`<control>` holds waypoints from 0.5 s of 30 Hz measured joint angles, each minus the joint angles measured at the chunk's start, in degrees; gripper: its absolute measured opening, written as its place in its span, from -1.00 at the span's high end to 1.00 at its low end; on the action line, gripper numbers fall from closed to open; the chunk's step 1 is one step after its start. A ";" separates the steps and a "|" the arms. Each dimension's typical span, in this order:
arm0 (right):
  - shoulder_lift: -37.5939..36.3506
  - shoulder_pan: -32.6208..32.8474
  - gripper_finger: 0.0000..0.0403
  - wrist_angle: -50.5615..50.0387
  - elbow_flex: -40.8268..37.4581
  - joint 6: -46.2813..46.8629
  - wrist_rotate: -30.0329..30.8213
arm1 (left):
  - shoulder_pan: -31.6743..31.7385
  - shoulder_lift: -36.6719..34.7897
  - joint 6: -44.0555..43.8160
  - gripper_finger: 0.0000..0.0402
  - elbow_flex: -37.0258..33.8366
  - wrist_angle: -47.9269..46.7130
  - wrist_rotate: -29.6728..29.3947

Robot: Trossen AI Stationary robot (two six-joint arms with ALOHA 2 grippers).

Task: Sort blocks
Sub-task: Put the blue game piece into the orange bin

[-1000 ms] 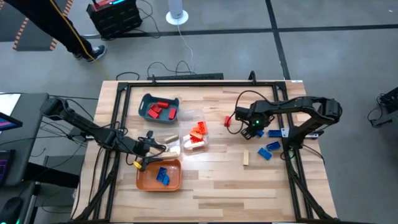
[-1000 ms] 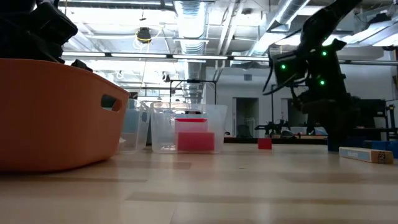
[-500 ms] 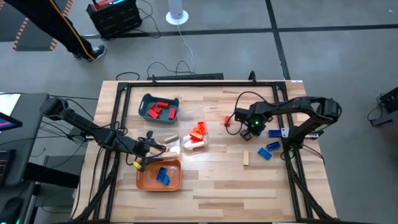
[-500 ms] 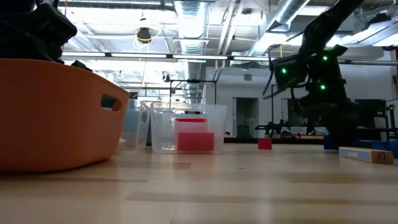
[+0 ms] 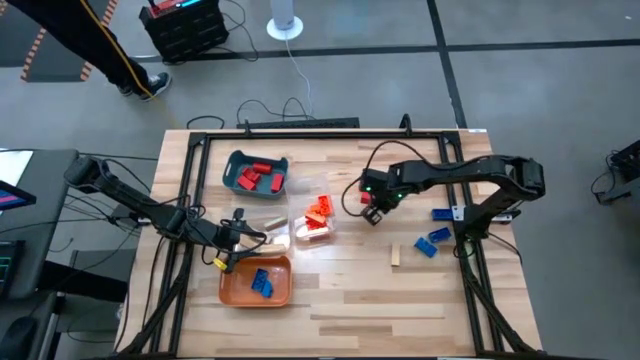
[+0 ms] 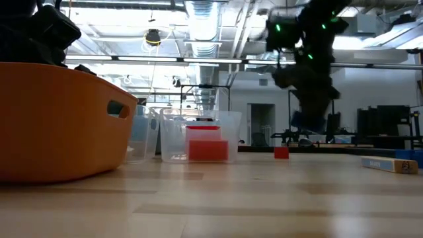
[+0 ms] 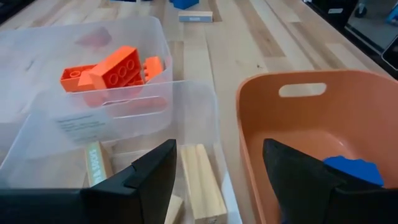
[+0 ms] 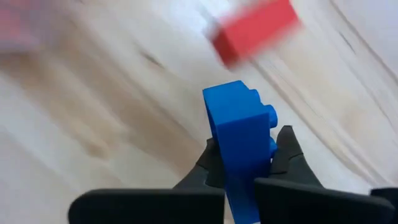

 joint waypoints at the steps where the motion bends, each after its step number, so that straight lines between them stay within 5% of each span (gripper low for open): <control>1: 0.00 0.55 0.94 1.03 1.06 -0.41 0.00 | 0.00 0.00 0.00 -0.16 0.00 -0.01 -0.21; 10: 0.00 5.37 0.94 20.22 3.92 -4.48 -2.94 | -0.61 -0.61 -0.49 -0.16 0.00 -0.02 -0.45; 15: 0.02 8.09 0.94 28.05 3.90 -3.90 -5.10 | -4.35 -4.29 0.20 -0.09 0.00 -2.03 -5.48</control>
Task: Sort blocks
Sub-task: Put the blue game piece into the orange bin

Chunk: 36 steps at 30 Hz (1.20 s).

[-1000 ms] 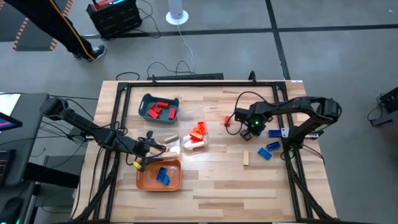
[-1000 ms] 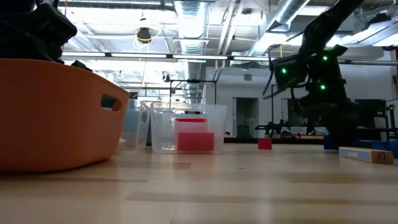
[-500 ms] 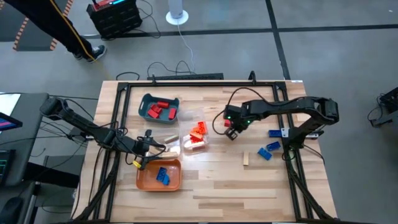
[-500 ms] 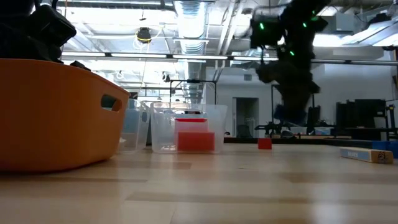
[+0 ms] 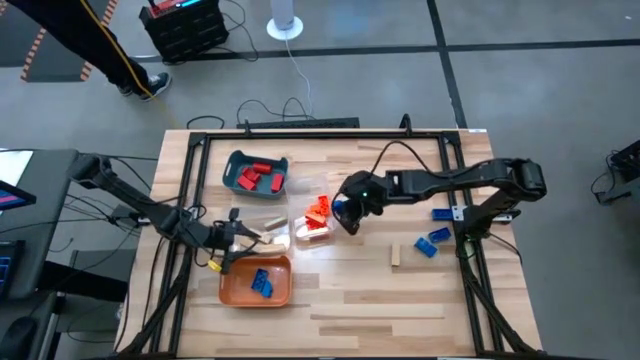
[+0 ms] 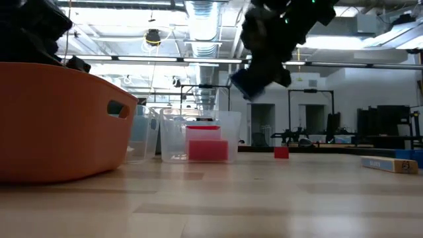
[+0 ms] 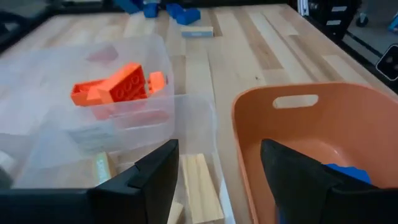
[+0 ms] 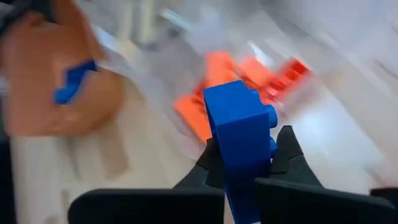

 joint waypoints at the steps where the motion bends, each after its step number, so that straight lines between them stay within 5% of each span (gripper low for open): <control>1: 0.00 0.78 0.94 2.25 -0.01 0.12 -0.28 | -0.73 -1.03 0.29 -0.08 0.00 -1.04 -1.32; 9: 7.31 8.41 0.94 18.22 4.74 -3.84 -0.74 | -2.03 -6.82 0.61 -0.01 -0.02 -5.97 -6.66; 22: 32.35 14.68 0.88 16.98 33.68 -12.59 -6.64 | -2.38 -7.67 1.17 -0.01 -0.02 -5.71 -6.86; 36: 41.14 15.70 0.25 9.71 44.49 -9.09 -7.10 | -2.80 -7.67 1.46 -0.01 -0.02 -5.40 -7.78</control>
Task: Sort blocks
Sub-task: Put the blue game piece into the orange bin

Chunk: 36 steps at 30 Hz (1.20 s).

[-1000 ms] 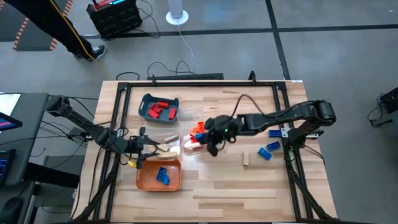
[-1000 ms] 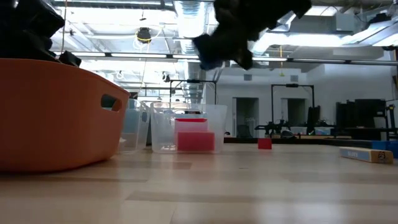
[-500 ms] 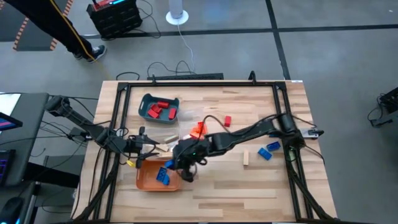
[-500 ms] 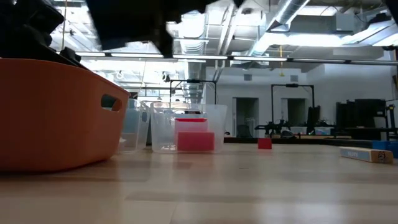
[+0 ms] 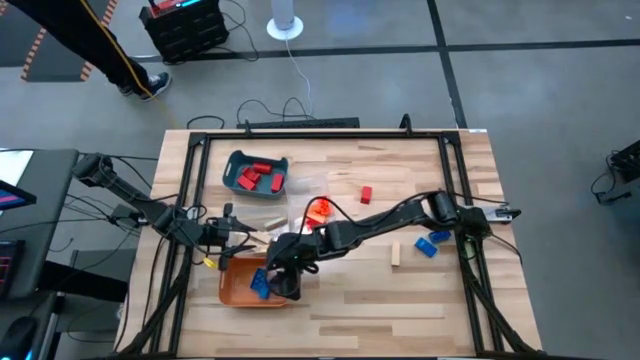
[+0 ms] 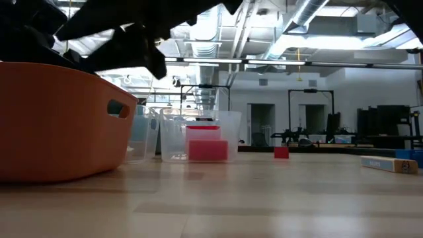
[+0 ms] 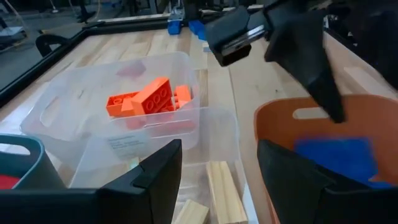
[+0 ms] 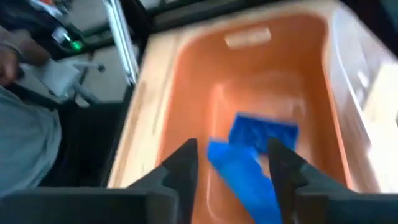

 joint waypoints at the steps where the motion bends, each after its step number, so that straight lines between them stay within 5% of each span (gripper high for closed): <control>1: -0.21 0.00 0.20 -2.32 0.54 0.40 0.03 | 0.00 0.02 0.00 -0.01 0.00 -0.02 0.00; 5: -3.31 0.39 0.08 -16.94 4.33 1.11 3.75 | 0.00 0.01 -0.04 -0.01 0.00 0.11 0.02; 8: -7.42 2.11 0.07 -32.08 4.49 3.94 15.54 | 0.00 0.02 -0.22 -0.01 0.00 0.03 0.04; 11: -10.53 3.86 0.09 -44.80 1.04 10.92 26.00 | 0.00 0.02 -0.04 -0.01 0.00 -0.10 0.19; 14: -15.16 4.44 0.12 -51.92 -5.35 19.12 29.25 | -0.01 0.00 -0.02 -0.01 0.00 -0.29 0.70; 19: -25.47 4.60 0.17 -54.04 -23.82 33.20 29.26 | 0.00 0.02 0.00 -0.01 0.00 -0.65 0.94; 26: -39.44 5.05 0.19 -53.48 -48.39 49.57 17.45 | 0.00 0.02 0.03 -0.01 0.00 -0.56 1.36; 36: -46.75 -1.78 0.00 -53.94 -57.45 41.51 11.13 | 0.02 0.02 1.07 -0.01 0.00 -0.13 1.37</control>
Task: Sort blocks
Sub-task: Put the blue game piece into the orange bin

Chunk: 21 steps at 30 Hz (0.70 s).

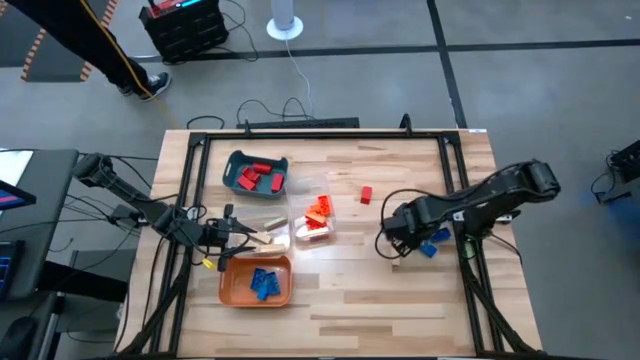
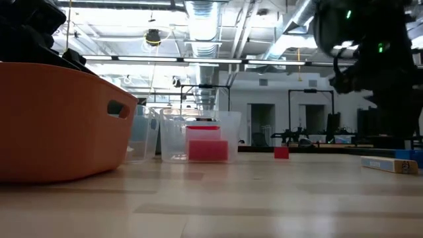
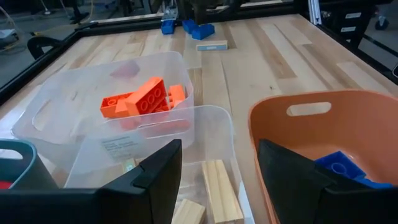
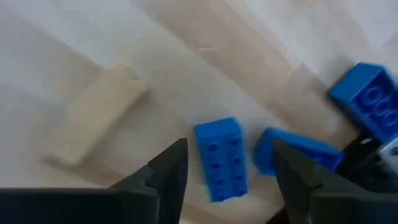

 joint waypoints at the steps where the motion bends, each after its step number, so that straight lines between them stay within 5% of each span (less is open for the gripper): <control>1: 0.20 -1.04 -0.04 0.14 -0.59 -2.05 -0.47 | 0.00 0.00 0.00 -0.01 0.00 -0.01 0.00; 8: 1.94 -5.21 -0.21 0.70 -2.10 -12.48 -4.33 | 0.00 0.02 -0.04 -0.01 0.01 -0.39 0.01; 21: 1.56 -2.21 -0.06 11.21 -11.53 -11.61 -10.15 | -0.02 0.01 -1.59 -0.01 0.02 -0.86 0.99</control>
